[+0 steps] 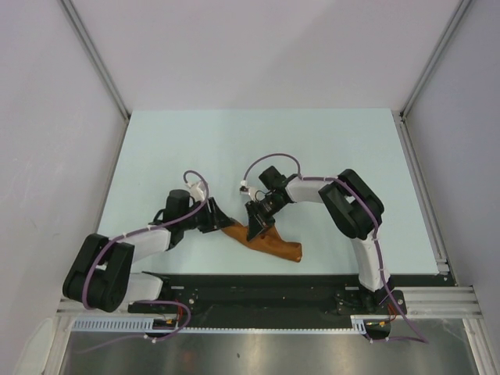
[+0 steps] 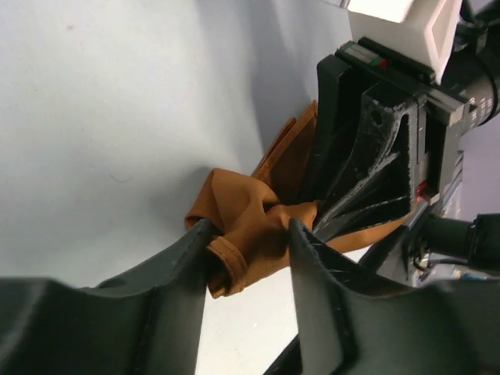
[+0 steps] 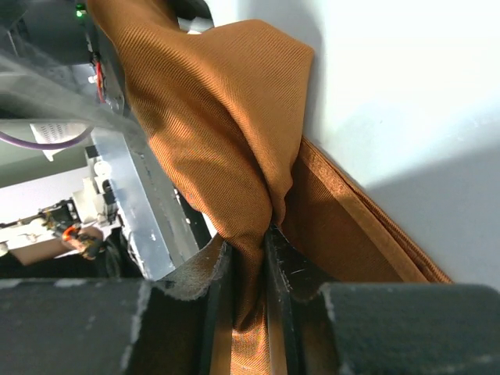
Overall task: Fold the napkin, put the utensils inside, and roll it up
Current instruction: Roll the napkin with the utensil
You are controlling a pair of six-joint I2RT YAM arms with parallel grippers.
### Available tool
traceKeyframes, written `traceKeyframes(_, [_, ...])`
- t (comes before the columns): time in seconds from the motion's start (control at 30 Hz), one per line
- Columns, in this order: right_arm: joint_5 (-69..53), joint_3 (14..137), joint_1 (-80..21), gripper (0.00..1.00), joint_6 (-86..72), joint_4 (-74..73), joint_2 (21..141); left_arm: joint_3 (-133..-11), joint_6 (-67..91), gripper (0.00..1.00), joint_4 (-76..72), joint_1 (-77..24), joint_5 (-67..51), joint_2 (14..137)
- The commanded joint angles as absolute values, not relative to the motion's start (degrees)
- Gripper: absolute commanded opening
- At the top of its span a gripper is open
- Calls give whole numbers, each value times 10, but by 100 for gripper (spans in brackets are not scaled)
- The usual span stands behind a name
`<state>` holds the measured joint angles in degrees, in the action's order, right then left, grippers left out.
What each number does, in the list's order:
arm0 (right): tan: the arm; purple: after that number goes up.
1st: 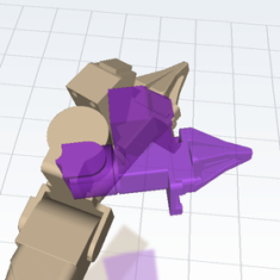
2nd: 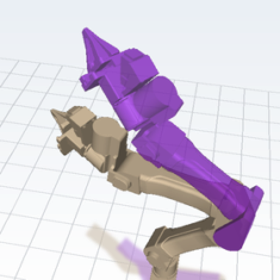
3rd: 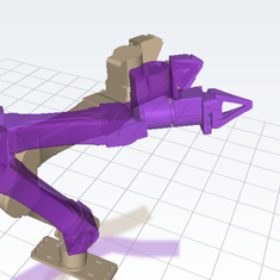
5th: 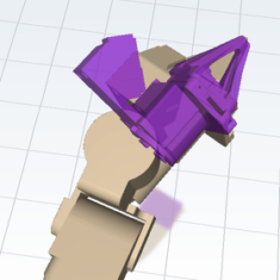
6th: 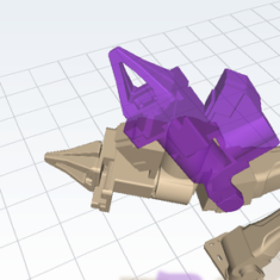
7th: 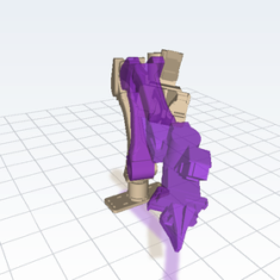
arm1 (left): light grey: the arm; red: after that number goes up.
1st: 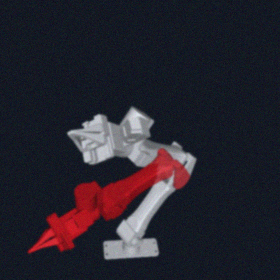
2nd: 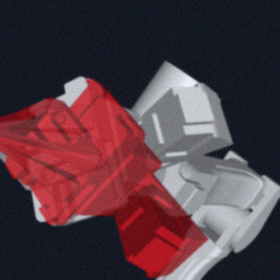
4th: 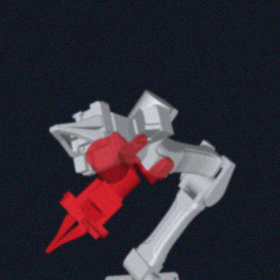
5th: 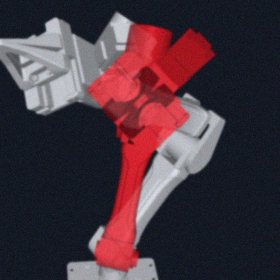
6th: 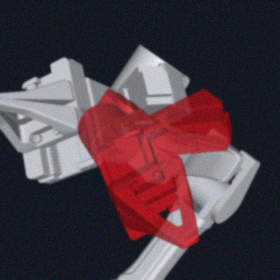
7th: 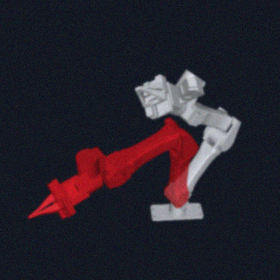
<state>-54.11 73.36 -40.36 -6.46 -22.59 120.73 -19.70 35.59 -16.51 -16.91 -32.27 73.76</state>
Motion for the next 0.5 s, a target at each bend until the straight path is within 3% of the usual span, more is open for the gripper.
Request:
traceKeyframes(0.0, [-560, 755, -402, 20, -66, -237, 1220, -196, 361, 38, -206, -173, -344, 765])
traceKeyframes(0.03, [-558, 756, -399, 22, -65, -237, 1218, -199, 361, 31, -203, -173, -340, 771])
traceKeyframes(0.07, [-556, 757, -396, 25, -65, -238, 1211, -200, 362, 16, -199, -173, -332, 777])
traceKeyframes(0.17, [-541, 759, -383, 35, -70, -245, 1188, -209, 364, 0, -191, -173, -324, 802])
traceKeyframes(0.33, [-492, 762, -359, 54, -72, -263, 1128, -233, 360, 0, -166, -173, -310, 824])
traceKeyframes(0.47, [-405, 752, -359, 59, -62, -253, 1057, -243, 352, 0, -151, -173, -307, 828])
